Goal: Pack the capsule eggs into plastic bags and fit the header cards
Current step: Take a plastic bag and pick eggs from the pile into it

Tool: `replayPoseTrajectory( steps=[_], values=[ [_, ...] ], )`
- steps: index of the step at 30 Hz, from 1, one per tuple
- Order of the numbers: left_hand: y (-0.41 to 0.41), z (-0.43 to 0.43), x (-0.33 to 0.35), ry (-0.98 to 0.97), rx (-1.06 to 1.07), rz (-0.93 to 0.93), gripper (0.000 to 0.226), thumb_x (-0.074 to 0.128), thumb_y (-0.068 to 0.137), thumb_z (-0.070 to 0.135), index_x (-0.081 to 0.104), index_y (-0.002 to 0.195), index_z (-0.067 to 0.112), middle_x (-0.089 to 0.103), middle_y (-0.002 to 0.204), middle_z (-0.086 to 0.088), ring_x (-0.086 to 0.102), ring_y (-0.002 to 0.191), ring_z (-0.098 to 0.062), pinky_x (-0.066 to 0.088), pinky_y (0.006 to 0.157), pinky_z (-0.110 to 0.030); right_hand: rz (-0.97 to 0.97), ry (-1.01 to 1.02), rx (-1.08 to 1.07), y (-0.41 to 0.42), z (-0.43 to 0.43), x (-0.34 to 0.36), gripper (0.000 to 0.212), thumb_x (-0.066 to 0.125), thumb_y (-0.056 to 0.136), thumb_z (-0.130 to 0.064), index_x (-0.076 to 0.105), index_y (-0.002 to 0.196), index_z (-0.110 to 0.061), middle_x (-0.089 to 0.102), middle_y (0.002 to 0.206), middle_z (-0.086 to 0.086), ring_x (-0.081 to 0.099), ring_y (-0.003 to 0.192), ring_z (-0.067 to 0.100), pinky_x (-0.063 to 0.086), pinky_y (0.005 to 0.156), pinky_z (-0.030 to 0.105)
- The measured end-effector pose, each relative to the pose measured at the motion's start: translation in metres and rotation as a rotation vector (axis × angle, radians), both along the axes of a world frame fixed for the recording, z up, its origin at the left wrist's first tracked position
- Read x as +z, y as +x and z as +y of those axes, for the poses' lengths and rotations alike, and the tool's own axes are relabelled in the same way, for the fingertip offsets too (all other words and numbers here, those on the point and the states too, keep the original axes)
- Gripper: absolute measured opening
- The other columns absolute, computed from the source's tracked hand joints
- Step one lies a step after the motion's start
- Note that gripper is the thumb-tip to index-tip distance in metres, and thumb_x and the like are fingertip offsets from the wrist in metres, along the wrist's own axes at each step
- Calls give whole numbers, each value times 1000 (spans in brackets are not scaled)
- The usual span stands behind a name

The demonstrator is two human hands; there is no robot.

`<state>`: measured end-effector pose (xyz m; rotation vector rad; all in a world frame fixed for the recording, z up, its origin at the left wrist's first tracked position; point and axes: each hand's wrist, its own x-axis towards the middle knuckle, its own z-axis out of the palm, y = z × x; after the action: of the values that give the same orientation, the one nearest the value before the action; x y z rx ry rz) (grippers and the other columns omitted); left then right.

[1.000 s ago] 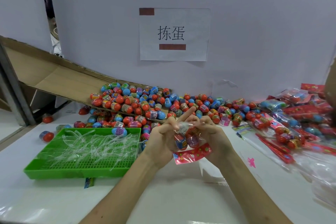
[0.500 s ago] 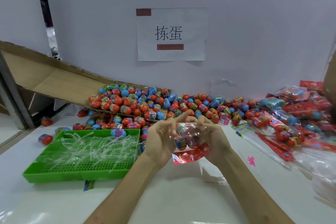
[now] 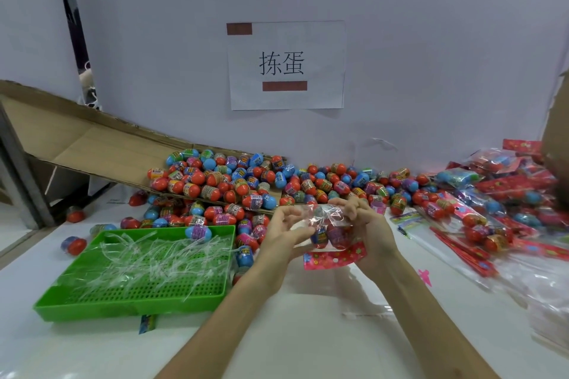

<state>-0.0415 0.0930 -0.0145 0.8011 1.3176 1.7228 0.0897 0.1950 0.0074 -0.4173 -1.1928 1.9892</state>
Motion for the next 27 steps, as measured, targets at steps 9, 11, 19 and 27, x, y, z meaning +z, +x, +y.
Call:
replayPoseTrajectory(
  steps=[9,11,19,27],
  values=[
    [0,-1,1,-67,21,98,17,69,99,27,67,83,21,79,97,-3,78,94,-22,62,70,-35,-152,120,-71,2,4,1,41,37,84,7,54,55,-15,68,108,11,60,105,29,58,77,41],
    [-1,-1,0,-63,10,80,24,68,99,22,69,75,23,79,99,-5,78,95,-24,63,71,-39,-173,125,-84,2,6,0,41,37,83,8,54,54,-15,69,105,10,60,105,29,57,81,43],
    [-5,-2,7,-122,-170,-81,7,68,98,17,69,92,14,79,102,-6,76,102,-32,64,74,-45,-137,32,-99,4,9,-1,25,42,62,4,52,49,-15,69,102,11,58,77,21,55,79,40],
    [-3,-4,7,-67,-93,26,18,66,100,7,57,84,10,79,101,-14,76,96,-40,63,80,-48,-58,-97,32,6,6,3,21,42,71,-3,49,55,-15,76,104,11,61,108,37,61,78,49]
  ],
)
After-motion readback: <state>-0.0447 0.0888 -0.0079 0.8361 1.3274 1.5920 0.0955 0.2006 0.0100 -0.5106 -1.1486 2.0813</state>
